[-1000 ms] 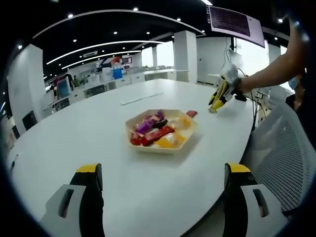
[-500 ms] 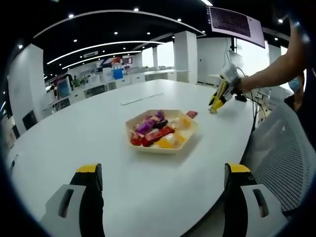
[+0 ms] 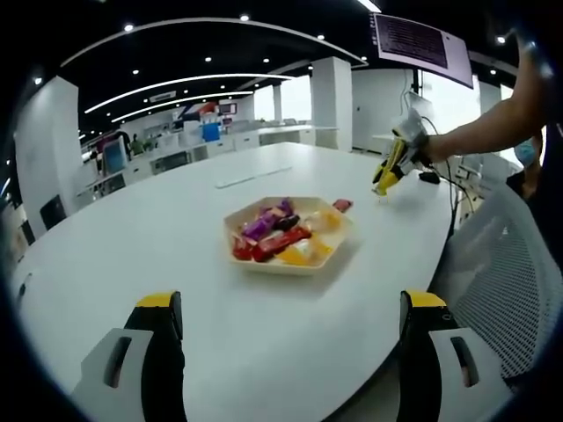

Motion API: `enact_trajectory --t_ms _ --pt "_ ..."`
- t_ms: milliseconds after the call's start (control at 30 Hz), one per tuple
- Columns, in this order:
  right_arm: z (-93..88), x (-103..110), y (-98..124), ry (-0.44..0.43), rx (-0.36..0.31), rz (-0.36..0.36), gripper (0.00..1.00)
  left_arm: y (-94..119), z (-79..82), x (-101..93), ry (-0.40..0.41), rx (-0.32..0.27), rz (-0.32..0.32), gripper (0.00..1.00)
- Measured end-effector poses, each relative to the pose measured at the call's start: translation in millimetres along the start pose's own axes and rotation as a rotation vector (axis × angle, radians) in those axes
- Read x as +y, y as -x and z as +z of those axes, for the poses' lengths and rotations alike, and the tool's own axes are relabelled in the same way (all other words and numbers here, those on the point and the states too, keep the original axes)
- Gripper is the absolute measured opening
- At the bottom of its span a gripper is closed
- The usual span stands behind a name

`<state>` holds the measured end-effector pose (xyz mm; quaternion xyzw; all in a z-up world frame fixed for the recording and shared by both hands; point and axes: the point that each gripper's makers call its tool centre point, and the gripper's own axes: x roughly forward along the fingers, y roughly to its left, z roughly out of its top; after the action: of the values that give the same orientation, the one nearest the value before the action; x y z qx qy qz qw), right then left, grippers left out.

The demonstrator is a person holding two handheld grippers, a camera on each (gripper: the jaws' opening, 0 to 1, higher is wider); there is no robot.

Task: Place the target food into the container with the food tongs after gripping and lifting it, then release it inside without dropping or visibly crushing the food.

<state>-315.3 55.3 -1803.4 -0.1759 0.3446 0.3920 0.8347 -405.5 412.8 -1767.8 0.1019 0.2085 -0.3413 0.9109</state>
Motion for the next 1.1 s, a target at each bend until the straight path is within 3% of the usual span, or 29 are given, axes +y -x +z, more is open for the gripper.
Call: enact_trajectory --t_ms 500,1100 --pt "18.4 -12 20 0.007 -0.007 -0.032 0.21 -1 0.0 -2.0 -0.001 0.0 -0.011 1.0" --pt "41.2 -11 23 0.009 -0.024 -0.046 0.21 1 3.0 0.4 0.001 -0.017 0.002 1.0"
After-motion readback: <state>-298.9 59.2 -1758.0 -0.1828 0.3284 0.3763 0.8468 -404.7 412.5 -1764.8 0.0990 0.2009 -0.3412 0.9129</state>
